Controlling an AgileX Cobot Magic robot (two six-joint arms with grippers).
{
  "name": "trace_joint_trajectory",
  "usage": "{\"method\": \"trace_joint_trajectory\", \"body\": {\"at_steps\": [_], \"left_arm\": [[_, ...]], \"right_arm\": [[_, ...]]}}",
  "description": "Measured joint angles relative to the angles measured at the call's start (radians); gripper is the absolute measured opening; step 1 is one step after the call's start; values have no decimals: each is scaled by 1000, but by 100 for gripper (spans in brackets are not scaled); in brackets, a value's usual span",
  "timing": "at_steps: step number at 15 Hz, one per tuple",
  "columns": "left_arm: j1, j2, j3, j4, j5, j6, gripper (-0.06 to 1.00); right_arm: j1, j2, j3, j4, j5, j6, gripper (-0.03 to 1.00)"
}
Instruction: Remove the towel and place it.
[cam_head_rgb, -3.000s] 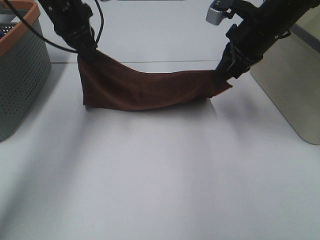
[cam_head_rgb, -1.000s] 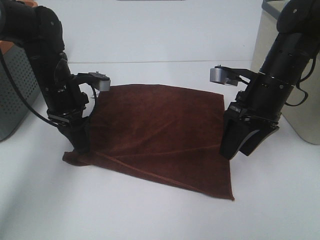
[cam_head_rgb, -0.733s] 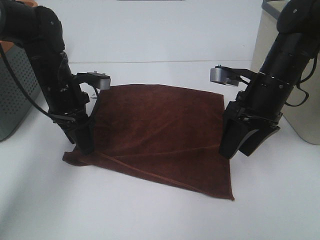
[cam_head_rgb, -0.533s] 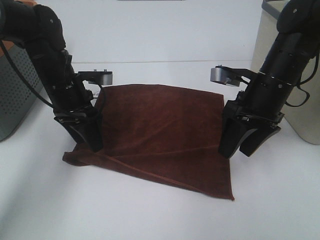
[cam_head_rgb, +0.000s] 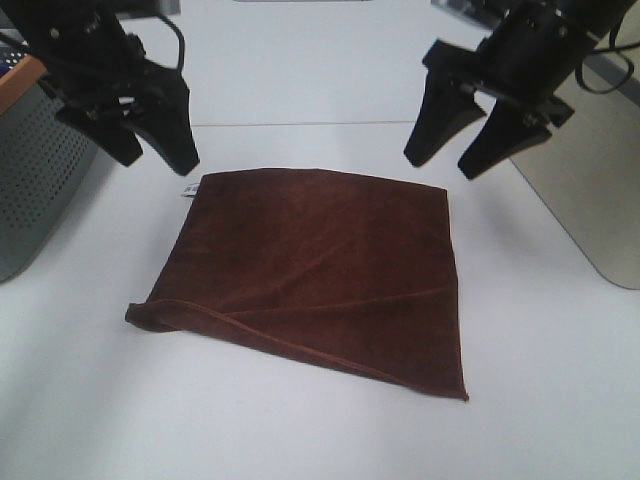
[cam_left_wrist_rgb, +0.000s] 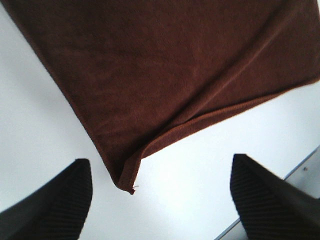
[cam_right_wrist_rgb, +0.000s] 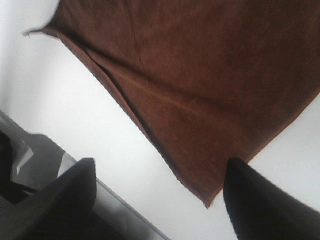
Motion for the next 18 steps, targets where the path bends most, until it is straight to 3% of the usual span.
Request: {"method": "trace_joint_trajectory", "body": {"at_steps": [2,5,6,7,8,11,16,18], "left_arm": [[0,-64,-54,28,0,-117,73],[0,-159,-105,119,2,-191,73],[0,-184,-111,203,2,-231,73],[5,-216,-111,368,4,-301,73],[21,-234,-111,401,4,-314,73],[119,-266,-111,382,5,-312,73],[425,-274,-111,302,5,-225,73],[473,-281,-111,284,5,-204,73]], "right_arm": [[0,-23,-112,-31,0,107,63],[0,-35,-276,-196,4,259,63],[0,-43,-328,-262,5,300,63],[0,-75,-398,-380,6,362,63],[-3,-93,-411,-451,6,384,63],[-68,-122,-416,-513,6,416,63],[-292,-180,-370,-519,6,387,63],[-305,-210,-317,-526,6,361,63]]}}
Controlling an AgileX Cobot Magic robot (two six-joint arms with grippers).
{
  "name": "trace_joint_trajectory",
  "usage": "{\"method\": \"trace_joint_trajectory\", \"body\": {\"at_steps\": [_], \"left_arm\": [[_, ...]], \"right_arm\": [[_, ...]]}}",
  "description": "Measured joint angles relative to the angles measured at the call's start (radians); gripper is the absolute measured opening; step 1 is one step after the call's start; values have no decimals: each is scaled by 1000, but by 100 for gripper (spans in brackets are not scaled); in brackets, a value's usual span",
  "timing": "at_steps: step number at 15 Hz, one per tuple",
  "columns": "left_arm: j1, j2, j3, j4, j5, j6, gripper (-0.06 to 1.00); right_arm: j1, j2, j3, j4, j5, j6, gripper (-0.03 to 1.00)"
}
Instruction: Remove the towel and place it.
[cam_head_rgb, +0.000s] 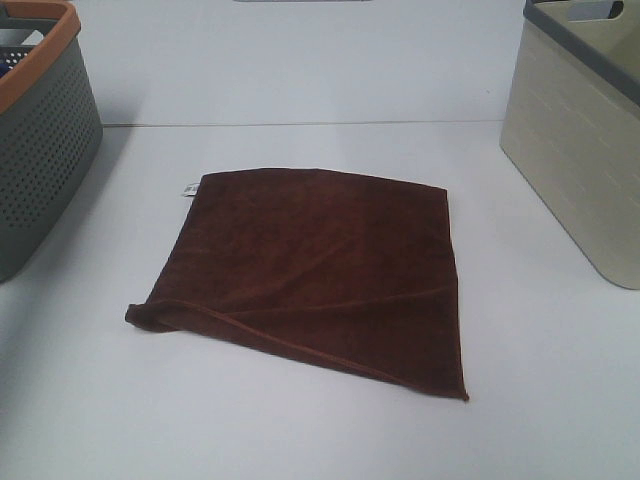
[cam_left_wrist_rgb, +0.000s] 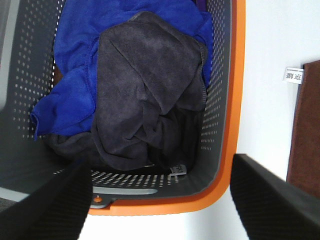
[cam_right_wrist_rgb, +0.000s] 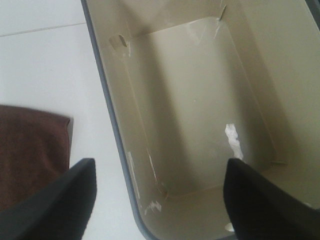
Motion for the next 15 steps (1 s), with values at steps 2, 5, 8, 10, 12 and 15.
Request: {"method": "trace_joint_trajectory", "body": {"at_steps": [2,5,8,10,12,15], "left_arm": [[0,-27,16,-12,-2,18,73],[0,-177,205,-6,-2,42,73],[0,-404,452,29,2,45,72],[0,-498,535,36,2,43,72],[0,-668,639,41,2,24,72],[0,-815,706,62,-4,21,72]], "right_arm": [[0,-54,90,4,0,-20,63],[0,-205,321,6,0,-33,63],[0,-432,561,68,-1,-33,63],[0,-588,692,64,-1,-33,63],[0,-798,839,33,0,-33,63],[0,-1059,1020,-10,1,-31,63]]}}
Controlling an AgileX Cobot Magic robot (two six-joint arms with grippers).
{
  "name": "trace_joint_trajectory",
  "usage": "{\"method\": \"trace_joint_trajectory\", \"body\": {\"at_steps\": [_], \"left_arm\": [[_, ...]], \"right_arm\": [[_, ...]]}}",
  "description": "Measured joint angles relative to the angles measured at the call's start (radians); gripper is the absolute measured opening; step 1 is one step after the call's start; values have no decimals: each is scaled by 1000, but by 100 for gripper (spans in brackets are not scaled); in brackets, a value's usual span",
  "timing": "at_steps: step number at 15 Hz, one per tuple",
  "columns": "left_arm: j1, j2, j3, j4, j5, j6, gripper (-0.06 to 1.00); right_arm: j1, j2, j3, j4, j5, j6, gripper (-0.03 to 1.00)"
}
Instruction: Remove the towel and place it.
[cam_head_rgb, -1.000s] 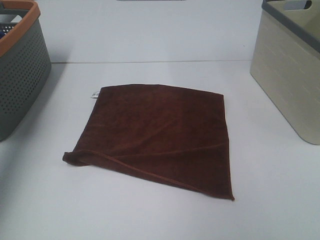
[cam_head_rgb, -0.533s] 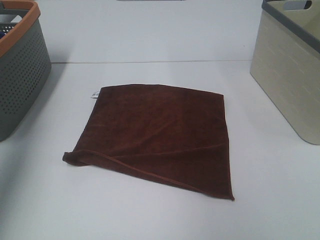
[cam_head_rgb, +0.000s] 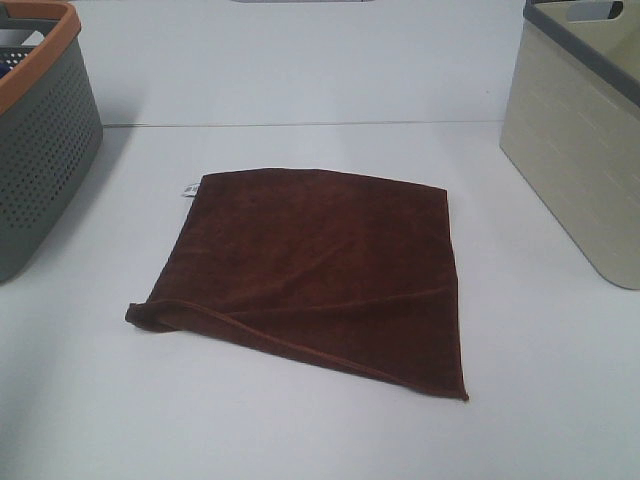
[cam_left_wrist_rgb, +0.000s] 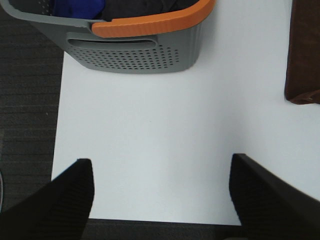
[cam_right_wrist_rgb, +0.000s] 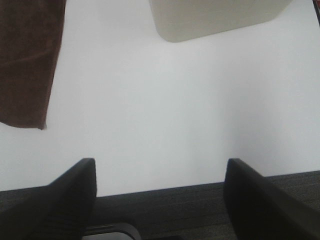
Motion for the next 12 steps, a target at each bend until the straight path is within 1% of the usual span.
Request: {"method": "trace_joint_trajectory", "body": {"at_steps": [1,2,3,4,6,9,11,12], "left_arm": [[0,-45,24,25,-28,-10,72],[0,-95,56,68,-73,-42,72],[0,-140,93,107,-111,-73,72],[0,-187,128,129,-138,-79,72],[-16,-249,190,139,-152,-81,72],[-82,-380,316,140,-152,-83,72],[-120,-502,390,141,-151,-104,72],[-124,-520,401,141,-151,-109,72]], "right_arm": [[0,-86,69,-18,-4,-1,63],[4,-163,127,-43,-4,-6,63],[21,-231,184,-68,-5,-13,63],[44,-286,222,-78,-5,-16,63],[66,-358,245,-81,-6,-22,63],[72,-497,245,-83,-5,-37,63],[72,-593,246,-83,-5,-91,63],[72,-594,246,-83,-5,-96,63]]}}
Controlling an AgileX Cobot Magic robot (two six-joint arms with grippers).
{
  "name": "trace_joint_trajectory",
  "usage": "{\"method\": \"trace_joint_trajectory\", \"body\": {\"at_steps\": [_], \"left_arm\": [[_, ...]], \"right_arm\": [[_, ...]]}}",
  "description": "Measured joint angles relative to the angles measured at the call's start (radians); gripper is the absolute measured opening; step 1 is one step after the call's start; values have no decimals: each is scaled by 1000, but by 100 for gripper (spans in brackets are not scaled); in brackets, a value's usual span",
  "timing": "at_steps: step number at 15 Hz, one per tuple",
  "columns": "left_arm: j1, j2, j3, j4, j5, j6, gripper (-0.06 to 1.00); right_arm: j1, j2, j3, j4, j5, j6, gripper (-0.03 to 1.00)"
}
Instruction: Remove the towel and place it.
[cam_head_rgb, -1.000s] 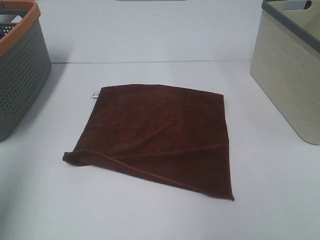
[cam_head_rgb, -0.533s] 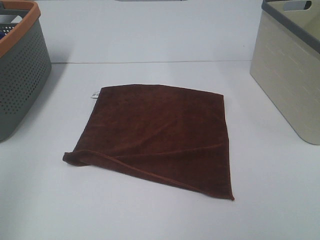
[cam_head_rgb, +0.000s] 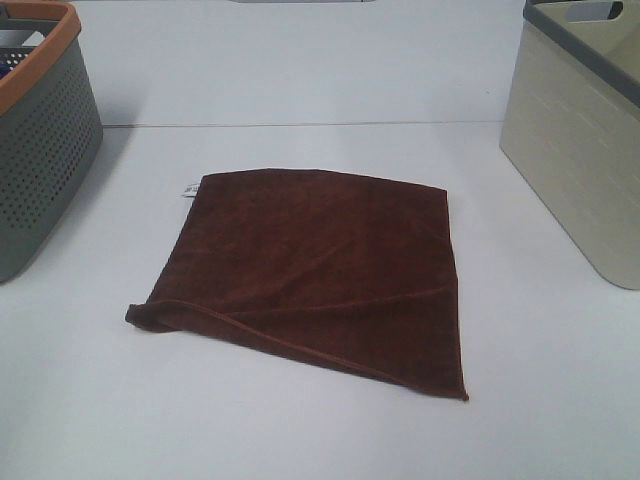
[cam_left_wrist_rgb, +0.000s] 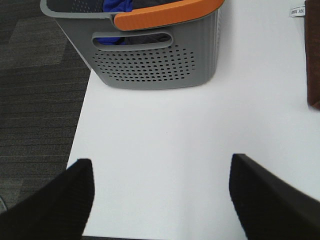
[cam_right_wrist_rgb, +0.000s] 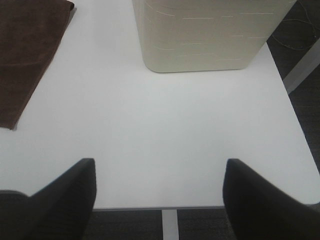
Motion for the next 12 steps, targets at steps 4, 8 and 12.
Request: {"method": "trace_joint_trajectory", "body": {"at_steps": [4,8,12], "left_arm": [[-4,-117,78,12,-31,-20,72],[-4,-280,132,17,-36,-28,72],[-4,-309,138,-89,-16,-4,72]], "right_arm": [[0,0,27,2,-19,-11,63],[0,0,28,24,-25,3,63],[0,0,28,63,-27,22,63]]}}
